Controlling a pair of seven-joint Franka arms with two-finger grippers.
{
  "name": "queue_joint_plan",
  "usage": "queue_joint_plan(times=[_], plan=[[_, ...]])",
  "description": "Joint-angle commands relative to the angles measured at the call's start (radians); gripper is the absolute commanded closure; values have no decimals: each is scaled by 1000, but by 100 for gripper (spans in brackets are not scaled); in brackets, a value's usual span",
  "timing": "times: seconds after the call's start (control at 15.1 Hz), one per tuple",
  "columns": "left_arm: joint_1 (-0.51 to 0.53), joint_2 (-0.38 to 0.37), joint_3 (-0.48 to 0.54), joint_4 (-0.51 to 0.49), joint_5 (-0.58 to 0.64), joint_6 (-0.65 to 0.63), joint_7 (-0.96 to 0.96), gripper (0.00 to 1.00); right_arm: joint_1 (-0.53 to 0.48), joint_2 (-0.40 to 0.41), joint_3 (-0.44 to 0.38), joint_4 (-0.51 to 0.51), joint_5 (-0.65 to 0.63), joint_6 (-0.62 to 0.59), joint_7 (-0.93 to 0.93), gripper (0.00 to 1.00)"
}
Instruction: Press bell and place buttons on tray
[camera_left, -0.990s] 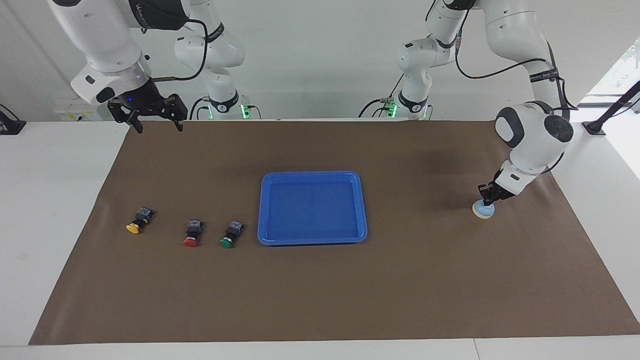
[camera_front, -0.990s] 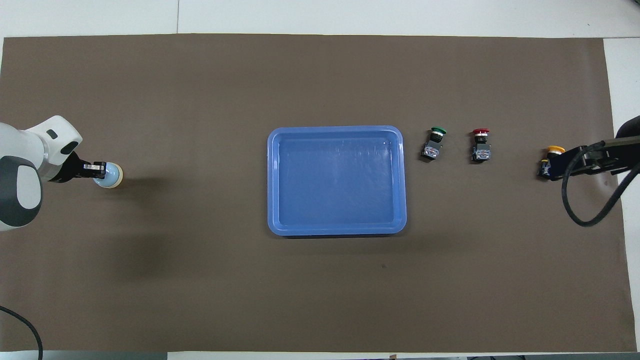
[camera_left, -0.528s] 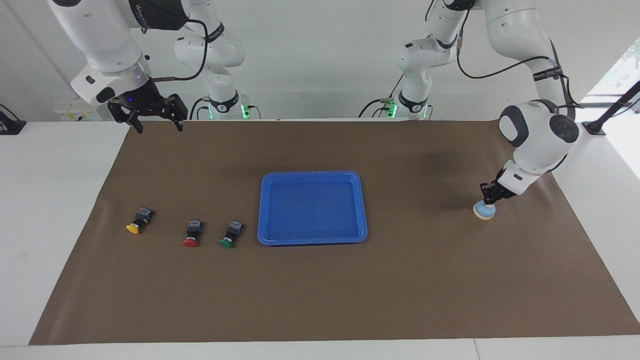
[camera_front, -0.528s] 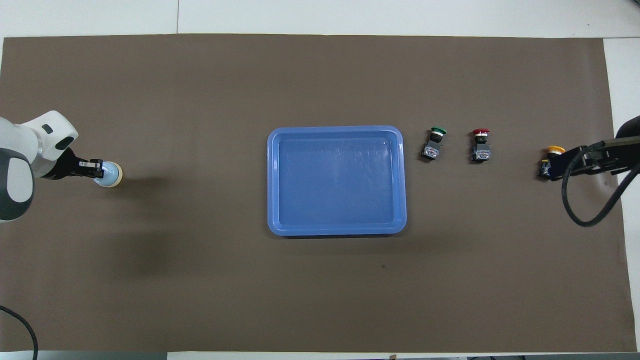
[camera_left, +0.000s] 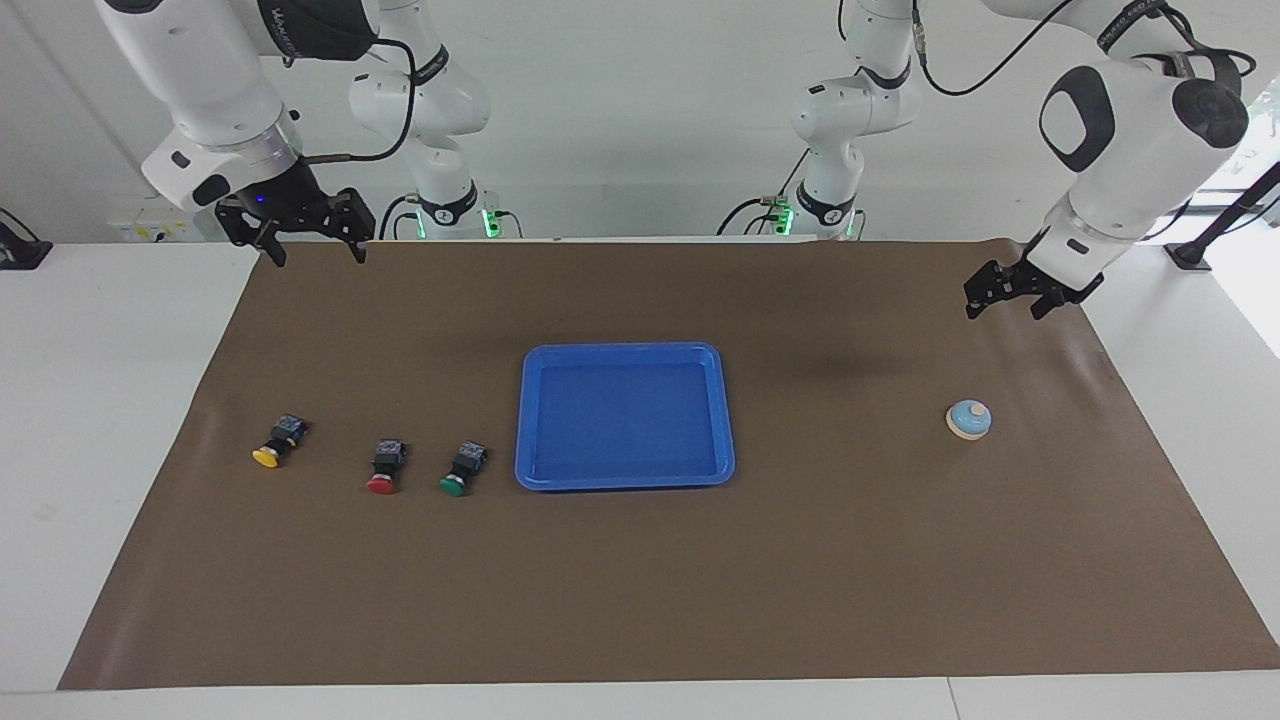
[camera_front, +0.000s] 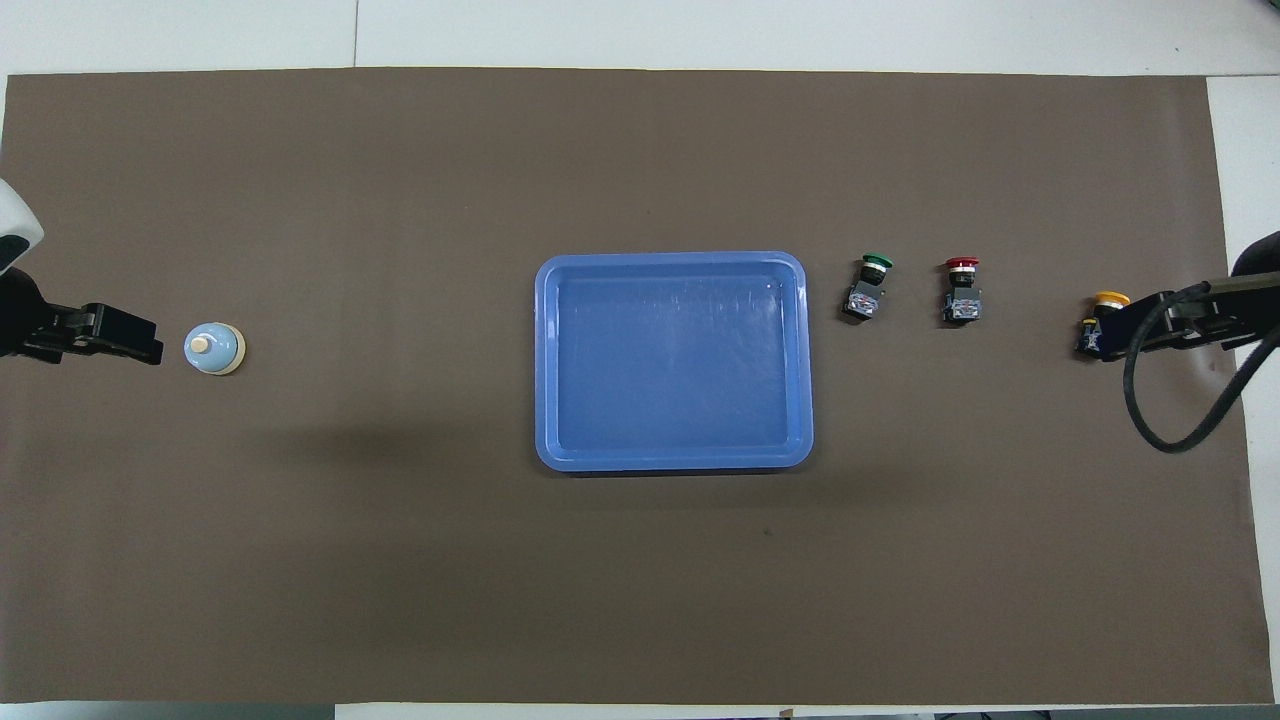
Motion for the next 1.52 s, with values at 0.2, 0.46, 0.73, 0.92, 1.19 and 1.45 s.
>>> queue_joint_plan(times=[0.2, 0.46, 0.73, 0.92, 1.19, 1.45], plan=[[-23, -19, 8, -7, 7, -29, -46, 0, -12, -18, 1, -22, 20, 8, -15, 0], [-26, 13, 9, 64, -23, -55, -50, 0, -10, -18, 1, -22, 20, 6, -15, 0], [-69, 54, 17, 114, -29, -84, -60, 0, -12, -18, 1, -22, 20, 6, -15, 0], [-91, 55, 20, 113, -20, -84, -97, 0, -12, -18, 1, -20, 20, 6, -15, 0], [-92, 50, 19, 104, -19, -84, -97, 0, -10, -18, 1, -22, 20, 6, -15, 0], [-89, 51, 20, 111, -19, -84, -97, 0, -12, -20, 1, -22, 20, 6, -15, 0]])
